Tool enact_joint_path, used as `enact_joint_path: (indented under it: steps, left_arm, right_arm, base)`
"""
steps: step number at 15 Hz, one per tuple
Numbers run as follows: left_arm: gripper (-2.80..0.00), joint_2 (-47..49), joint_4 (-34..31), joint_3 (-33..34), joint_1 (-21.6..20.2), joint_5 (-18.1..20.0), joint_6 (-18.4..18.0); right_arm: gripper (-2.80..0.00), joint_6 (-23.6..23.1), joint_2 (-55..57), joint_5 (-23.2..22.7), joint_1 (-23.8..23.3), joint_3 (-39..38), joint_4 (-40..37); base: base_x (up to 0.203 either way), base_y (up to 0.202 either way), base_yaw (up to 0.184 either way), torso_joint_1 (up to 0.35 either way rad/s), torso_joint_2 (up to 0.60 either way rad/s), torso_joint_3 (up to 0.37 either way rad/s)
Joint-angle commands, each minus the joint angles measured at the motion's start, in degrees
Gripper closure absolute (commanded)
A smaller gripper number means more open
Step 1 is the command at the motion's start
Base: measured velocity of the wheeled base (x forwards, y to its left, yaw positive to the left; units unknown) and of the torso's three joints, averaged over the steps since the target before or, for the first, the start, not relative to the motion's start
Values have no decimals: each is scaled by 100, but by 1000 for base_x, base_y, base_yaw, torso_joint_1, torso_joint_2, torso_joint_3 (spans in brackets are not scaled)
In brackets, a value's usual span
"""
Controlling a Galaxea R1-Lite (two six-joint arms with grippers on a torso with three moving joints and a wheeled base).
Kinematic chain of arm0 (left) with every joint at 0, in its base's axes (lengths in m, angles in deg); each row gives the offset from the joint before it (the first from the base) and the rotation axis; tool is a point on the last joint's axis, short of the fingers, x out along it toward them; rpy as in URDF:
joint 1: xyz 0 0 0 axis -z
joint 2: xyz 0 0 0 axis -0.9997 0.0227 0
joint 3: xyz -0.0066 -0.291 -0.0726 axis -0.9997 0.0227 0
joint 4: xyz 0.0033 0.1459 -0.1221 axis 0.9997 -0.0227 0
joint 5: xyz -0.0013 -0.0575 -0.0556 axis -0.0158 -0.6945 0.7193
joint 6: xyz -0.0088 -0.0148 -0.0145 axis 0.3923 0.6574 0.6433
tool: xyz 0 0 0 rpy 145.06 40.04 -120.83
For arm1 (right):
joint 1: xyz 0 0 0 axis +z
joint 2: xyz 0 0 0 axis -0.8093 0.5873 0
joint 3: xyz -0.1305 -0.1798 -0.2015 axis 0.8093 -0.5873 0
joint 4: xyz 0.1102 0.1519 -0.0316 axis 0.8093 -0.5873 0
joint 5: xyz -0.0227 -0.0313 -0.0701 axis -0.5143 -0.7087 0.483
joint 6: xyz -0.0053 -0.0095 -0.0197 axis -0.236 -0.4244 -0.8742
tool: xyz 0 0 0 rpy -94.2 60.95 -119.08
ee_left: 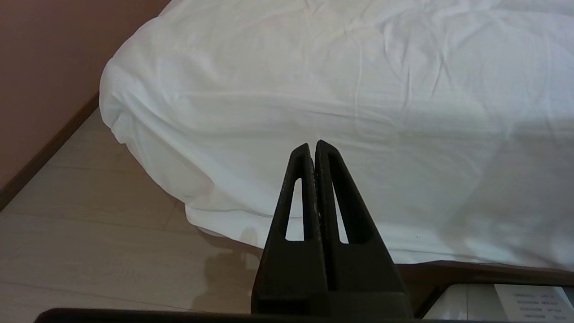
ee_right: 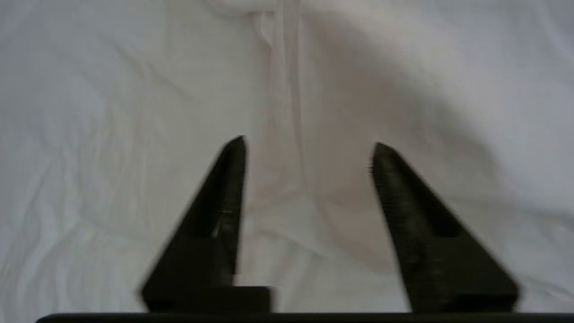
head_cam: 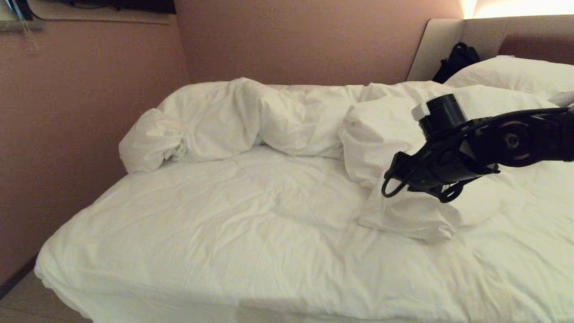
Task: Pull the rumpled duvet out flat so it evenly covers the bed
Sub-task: Hold the folded corner of the quilt
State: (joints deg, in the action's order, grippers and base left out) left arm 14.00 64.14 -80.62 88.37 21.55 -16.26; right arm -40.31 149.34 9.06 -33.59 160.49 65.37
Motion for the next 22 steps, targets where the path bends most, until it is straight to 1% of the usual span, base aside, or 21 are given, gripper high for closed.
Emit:
enact_joint_path:
  steps: [1,5,10,12,16,19,20,22]
  left_arm:
    - [0,0,-4,-1,-2,1,2]
    - [0,0,-4,-1,-2,1,2]
    - [0,0,-4,-1,-2,1,2]
    - [0,0,4,-1,-2,1,2]
    - [0,0,-4,-1,-2,1,2]
    - [0,0,-4,-1,-2,1,2]
    - [0,0,-4,-1,-2,1,2]
    - [0,0,-4,-1,-2,1,2]
  right_arm:
    - [-280,11,184,8,3,113,-13]
    - [-280,23,642,58,-12,502,-59]
    - [-280,31,1210,352,-201,516,-31]
    - [-280,43,1344,360,-294,559,-5]
    - [-280,59,1534,368,-481,896,-24]
    - [-280,60,1773,402,-516,921,-23]
    - [0,63,1830,461,-515,921,-15]
    - [0,78,2008,607,-517,912,-7]
  base:
    - [0,0,0,0,0,0]
    - [0,0,0,0,0,0]
    - [0,0,0,0,0,0]
    - [0,0,0,0,0,0]
    - [0,0,0,0,0,0]
    - [0,0,0,0,0,0]
    - [0,0,0,0,0,0]
    - [0,0,0,0,0,0]
